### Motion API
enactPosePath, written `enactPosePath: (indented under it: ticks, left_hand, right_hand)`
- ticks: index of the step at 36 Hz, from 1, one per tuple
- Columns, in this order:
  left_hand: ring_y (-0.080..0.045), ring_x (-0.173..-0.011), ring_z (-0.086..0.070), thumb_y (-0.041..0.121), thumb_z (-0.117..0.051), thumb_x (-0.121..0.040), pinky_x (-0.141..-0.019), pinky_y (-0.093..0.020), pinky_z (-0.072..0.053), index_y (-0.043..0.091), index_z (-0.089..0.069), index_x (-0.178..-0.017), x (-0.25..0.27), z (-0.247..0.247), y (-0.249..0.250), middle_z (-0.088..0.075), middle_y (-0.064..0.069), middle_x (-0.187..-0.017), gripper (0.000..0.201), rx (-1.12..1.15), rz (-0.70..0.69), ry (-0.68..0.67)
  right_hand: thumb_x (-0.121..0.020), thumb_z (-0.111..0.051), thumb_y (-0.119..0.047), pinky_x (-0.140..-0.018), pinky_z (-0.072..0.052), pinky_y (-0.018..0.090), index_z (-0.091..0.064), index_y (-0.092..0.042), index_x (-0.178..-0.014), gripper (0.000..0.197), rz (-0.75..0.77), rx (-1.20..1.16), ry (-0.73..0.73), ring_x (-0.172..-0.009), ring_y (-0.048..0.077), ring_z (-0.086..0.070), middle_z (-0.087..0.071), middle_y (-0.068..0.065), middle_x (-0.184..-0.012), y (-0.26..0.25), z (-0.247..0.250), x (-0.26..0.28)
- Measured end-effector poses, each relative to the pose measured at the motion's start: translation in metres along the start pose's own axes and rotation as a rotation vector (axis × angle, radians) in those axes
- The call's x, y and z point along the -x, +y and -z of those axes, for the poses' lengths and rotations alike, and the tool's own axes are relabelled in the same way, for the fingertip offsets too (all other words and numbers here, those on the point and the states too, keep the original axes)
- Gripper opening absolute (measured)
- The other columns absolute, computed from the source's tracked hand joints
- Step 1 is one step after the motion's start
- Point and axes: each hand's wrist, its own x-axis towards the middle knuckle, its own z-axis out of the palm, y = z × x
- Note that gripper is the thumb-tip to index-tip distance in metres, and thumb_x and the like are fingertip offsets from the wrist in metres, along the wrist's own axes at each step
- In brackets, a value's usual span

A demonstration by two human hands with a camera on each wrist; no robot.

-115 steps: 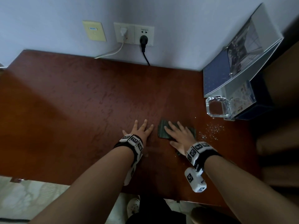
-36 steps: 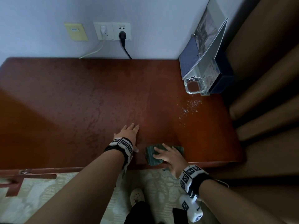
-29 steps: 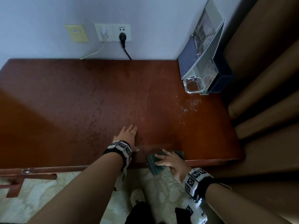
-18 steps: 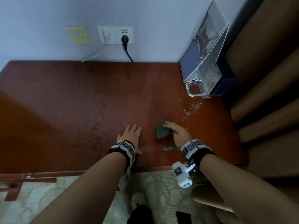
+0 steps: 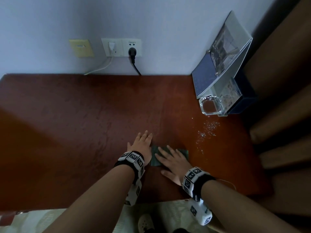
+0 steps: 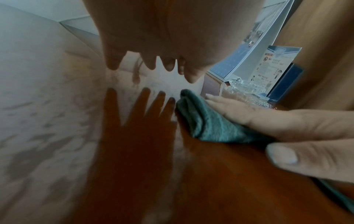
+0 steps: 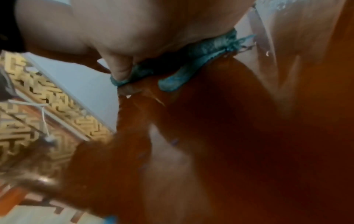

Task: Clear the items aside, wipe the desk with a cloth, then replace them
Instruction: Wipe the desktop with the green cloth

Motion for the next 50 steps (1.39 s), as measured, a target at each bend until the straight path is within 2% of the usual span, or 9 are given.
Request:
enactPosePath:
  ticks: [2,5,6,9,11,18,28,38,50]
  left_hand:
    - [-0.017,-0.152,0.011,0.026,-0.028,-0.107,-0.120,-0.059,-0.009,0.030,0.000,-0.159,-0.004,0.003,0.004,0.013,0.011,-0.165,0.059,-0.007,-0.024,0.034]
    - [-0.016,-0.152,0.012,0.030,-0.025,-0.107,-0.120,-0.059,-0.007,0.029,0.001,-0.159,-0.012,0.006,0.009,0.013,0.011,-0.165,0.058,-0.035,-0.050,0.053]
    - [-0.016,-0.152,0.012,0.032,-0.025,-0.107,-0.120,-0.060,-0.007,0.029,0.001,-0.159,-0.014,0.007,0.011,0.013,0.011,-0.165,0.058,-0.045,-0.054,0.056]
    - [-0.016,-0.152,0.013,0.035,-0.024,-0.108,-0.120,-0.060,-0.006,0.029,0.002,-0.159,-0.024,0.011,0.016,0.014,0.011,-0.165,0.058,-0.058,-0.061,0.056]
    - [-0.016,-0.152,0.014,0.037,-0.023,-0.107,-0.119,-0.061,-0.005,0.029,0.003,-0.159,-0.031,0.013,0.020,0.016,0.011,-0.165,0.058,-0.051,-0.068,0.058]
    - [-0.016,-0.151,0.018,0.037,-0.025,-0.107,-0.118,-0.062,-0.003,0.031,0.003,-0.158,-0.062,0.030,0.035,0.018,0.012,-0.164,0.059,-0.031,-0.056,0.061]
    - [-0.015,-0.151,0.017,0.040,-0.025,-0.107,-0.117,-0.063,-0.002,0.031,0.001,-0.159,-0.112,0.056,0.057,0.017,0.014,-0.164,0.058,-0.018,-0.025,0.043]
    - [-0.016,-0.151,0.016,0.037,-0.028,-0.107,-0.118,-0.062,-0.004,0.032,0.002,-0.158,-0.148,0.075,0.067,0.017,0.013,-0.164,0.060,-0.023,0.001,0.018]
    - [-0.017,-0.151,0.017,0.039,-0.029,-0.107,-0.118,-0.061,-0.001,0.032,0.003,-0.158,-0.154,0.076,0.070,0.017,0.013,-0.164,0.061,-0.014,0.010,0.003]
  right_hand:
    - [-0.094,-0.020,-0.057,-0.116,0.005,0.042,0.002,-0.037,-0.151,0.064,0.064,0.017,-0.041,-0.144,0.019,0.018,0.018,-0.015,-0.156,0.009,0.008,-0.003]
    - [-0.078,0.003,-0.063,-0.116,0.005,0.042,0.002,-0.037,-0.151,0.078,0.084,0.022,-0.079,-0.146,0.020,0.016,0.014,-0.014,-0.158,0.019,0.022,-0.012]
    - [-0.080,0.002,-0.063,-0.116,0.005,0.042,0.002,-0.036,-0.151,0.076,0.070,0.023,-0.081,-0.146,0.020,0.016,0.014,-0.013,-0.158,0.022,0.026,-0.016]
    - [-0.098,-0.019,-0.053,-0.118,0.004,0.043,0.003,-0.035,-0.152,0.060,0.032,0.003,-0.082,-0.146,0.020,0.015,0.013,-0.013,-0.159,0.032,0.037,-0.031]
    - [-0.100,-0.024,-0.049,-0.119,0.003,0.044,0.000,-0.035,-0.152,0.059,0.037,-0.003,-0.084,-0.146,0.020,0.015,0.013,-0.013,-0.159,0.041,0.045,-0.042]
    - [-0.100,-0.028,-0.049,-0.117,-0.001,0.047,0.001,-0.046,-0.148,0.056,0.040,-0.062,-0.080,-0.146,0.021,0.013,0.011,-0.019,-0.158,0.087,0.068,-0.089]
    - [-0.100,-0.028,-0.050,-0.116,0.001,0.047,-0.006,-0.044,-0.149,0.054,0.006,-0.088,-0.099,-0.147,0.021,0.012,0.010,-0.020,-0.158,0.153,0.110,-0.147]
    - [-0.100,-0.026,-0.051,-0.115,0.005,0.049,-0.012,-0.048,-0.147,0.049,-0.150,-0.282,-0.054,-0.147,0.022,0.012,0.005,-0.021,-0.157,0.214,0.144,-0.183]
    - [-0.098,-0.036,-0.052,-0.117,0.003,0.046,-0.005,-0.045,-0.149,0.060,-0.178,-0.209,-0.017,-0.146,0.021,0.013,0.011,-0.020,-0.157,0.221,0.135,-0.180]
